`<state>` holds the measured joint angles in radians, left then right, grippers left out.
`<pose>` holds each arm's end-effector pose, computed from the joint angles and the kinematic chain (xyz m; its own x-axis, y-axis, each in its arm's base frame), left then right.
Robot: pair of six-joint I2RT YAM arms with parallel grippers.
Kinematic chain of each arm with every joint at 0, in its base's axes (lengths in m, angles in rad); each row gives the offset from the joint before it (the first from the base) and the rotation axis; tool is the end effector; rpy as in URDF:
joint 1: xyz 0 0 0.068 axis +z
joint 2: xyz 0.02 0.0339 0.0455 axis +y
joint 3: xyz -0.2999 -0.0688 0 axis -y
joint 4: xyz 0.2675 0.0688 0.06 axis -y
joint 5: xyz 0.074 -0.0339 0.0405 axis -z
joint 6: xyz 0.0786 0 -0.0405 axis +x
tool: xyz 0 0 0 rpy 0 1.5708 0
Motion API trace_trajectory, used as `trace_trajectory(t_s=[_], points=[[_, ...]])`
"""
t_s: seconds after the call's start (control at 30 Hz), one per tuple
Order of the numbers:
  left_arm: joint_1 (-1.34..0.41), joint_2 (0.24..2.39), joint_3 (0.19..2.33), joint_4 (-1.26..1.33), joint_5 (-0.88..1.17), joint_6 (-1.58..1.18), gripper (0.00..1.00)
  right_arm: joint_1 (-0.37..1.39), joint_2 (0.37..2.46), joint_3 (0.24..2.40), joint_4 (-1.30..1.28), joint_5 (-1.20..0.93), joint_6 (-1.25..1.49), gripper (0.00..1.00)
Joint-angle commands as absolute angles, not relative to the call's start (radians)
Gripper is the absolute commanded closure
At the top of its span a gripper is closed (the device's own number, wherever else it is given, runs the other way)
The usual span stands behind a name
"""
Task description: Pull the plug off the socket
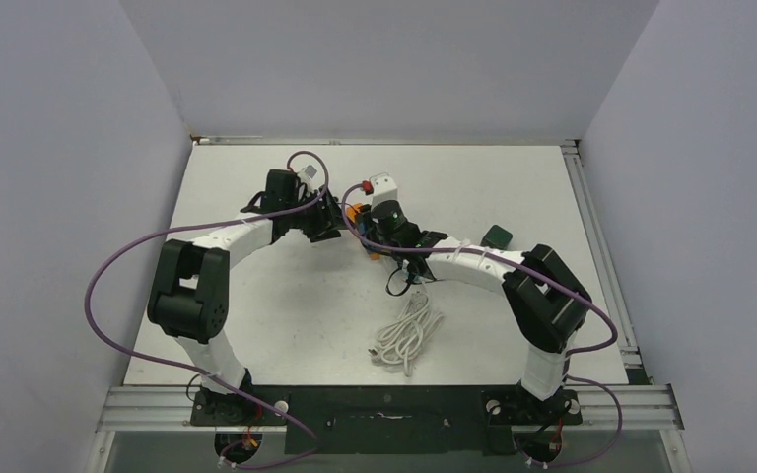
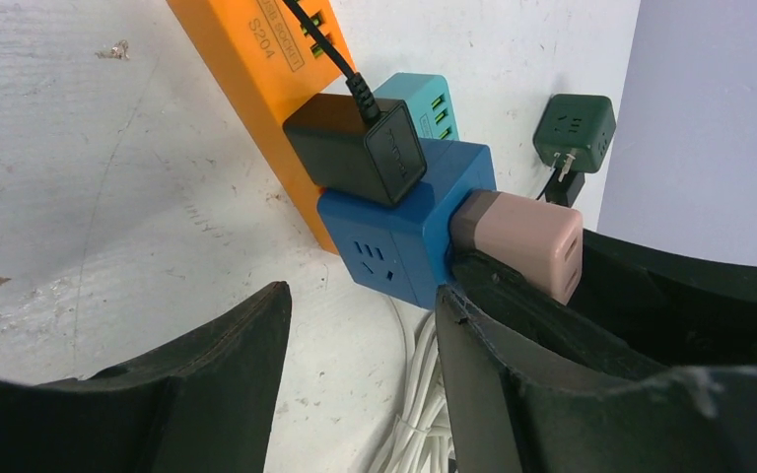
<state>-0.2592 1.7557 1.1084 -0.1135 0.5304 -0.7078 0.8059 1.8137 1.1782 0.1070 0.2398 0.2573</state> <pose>0.4029 -0.1480 0.1971 -0.8804 -0.3468 -0.3235 0.0038 0.6771 -0.7359 0.3409 0.3282 0.2183 -0.4799 -0.1430 -0.8656 -0.4515 0.8862 0.1039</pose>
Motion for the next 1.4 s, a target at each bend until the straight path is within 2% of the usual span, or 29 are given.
trace_trajectory(t_s=[0.0,0.13,0.3,0.7,0.87,1.0,1.17,1.37], points=[[-0.262,1.770,1.101,-0.040,0.567,-0.733,0.48,0.832,1.759,1.125,0.145,0.305,0.241,0.88],[-0.280,1.789,1.086,0.014,0.615,-0.771,0.48,0.846,1.696,1.029,0.177,0.312,0.246,0.93],[-0.307,1.804,1.066,0.074,0.656,-0.812,0.48,0.862,1.613,0.944,0.196,0.306,0.254,0.94],[-0.363,1.832,1.059,0.104,0.670,-0.822,0.48,0.868,1.616,0.918,0.204,0.339,0.270,0.93],[-0.370,1.847,1.061,0.101,0.663,-0.819,0.51,0.868,1.612,0.913,0.210,0.341,0.273,0.92],[-0.381,1.864,1.078,0.064,0.640,-0.791,0.52,0.869,1.614,0.911,0.212,0.338,0.274,0.86],[-0.396,1.888,1.103,-0.035,0.583,-0.746,0.60,0.869,1.607,0.909,0.214,0.343,0.276,0.65],[-0.426,1.909,1.133,-0.116,0.534,-0.703,0.68,0.869,1.592,0.901,0.218,0.356,0.281,0.56]])
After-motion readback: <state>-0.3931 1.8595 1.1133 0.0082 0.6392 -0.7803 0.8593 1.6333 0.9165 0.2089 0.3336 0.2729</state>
